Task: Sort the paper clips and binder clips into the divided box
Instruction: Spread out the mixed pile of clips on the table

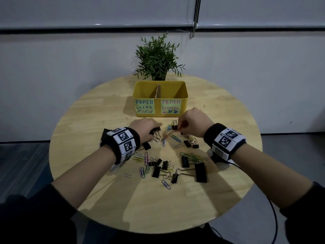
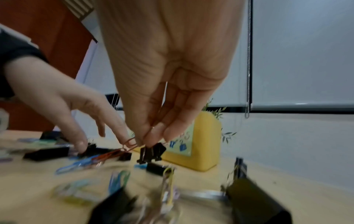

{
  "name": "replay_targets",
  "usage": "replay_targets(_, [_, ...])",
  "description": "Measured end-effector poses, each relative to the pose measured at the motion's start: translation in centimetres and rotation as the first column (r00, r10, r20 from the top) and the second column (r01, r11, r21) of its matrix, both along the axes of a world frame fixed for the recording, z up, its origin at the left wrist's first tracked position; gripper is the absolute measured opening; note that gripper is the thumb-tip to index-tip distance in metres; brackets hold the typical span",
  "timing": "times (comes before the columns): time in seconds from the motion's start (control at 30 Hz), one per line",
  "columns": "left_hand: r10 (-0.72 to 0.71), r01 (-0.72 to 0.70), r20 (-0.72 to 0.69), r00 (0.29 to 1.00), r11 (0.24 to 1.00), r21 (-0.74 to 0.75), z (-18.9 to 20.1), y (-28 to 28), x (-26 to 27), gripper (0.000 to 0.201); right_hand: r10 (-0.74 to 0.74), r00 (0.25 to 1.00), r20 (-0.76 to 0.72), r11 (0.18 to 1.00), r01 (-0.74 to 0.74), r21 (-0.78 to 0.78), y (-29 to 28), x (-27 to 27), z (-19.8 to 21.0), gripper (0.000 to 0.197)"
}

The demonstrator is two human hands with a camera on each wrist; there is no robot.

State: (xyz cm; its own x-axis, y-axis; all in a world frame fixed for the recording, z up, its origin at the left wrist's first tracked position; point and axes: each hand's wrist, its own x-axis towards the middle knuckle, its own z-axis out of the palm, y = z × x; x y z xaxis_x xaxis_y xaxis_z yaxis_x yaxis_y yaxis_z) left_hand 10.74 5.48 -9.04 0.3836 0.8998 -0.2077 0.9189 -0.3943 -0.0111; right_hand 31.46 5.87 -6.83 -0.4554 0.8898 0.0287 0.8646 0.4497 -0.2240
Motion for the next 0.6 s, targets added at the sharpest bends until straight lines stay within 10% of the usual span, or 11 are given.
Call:
replay_targets(0.3, [-0.02, 0.016, -0.079, 0.997, 0.998, -0.059, 0.1, 0.0, 2.3, 0.018, -0.117, 0.972, -0.202, 0.992, 0.123, 0.017, 1.6, 3.3, 2.3, 0.007])
replay_targets(0.6, [-0.137, 0.079, -0.236, 0.962, 0.968, -0.238, 0.1, -1.3, 5.6, 0.059, -0.138, 0.953, -0.27, 0.981, 0.094, -0.169, 1.4, 5.4, 1.9, 0.008])
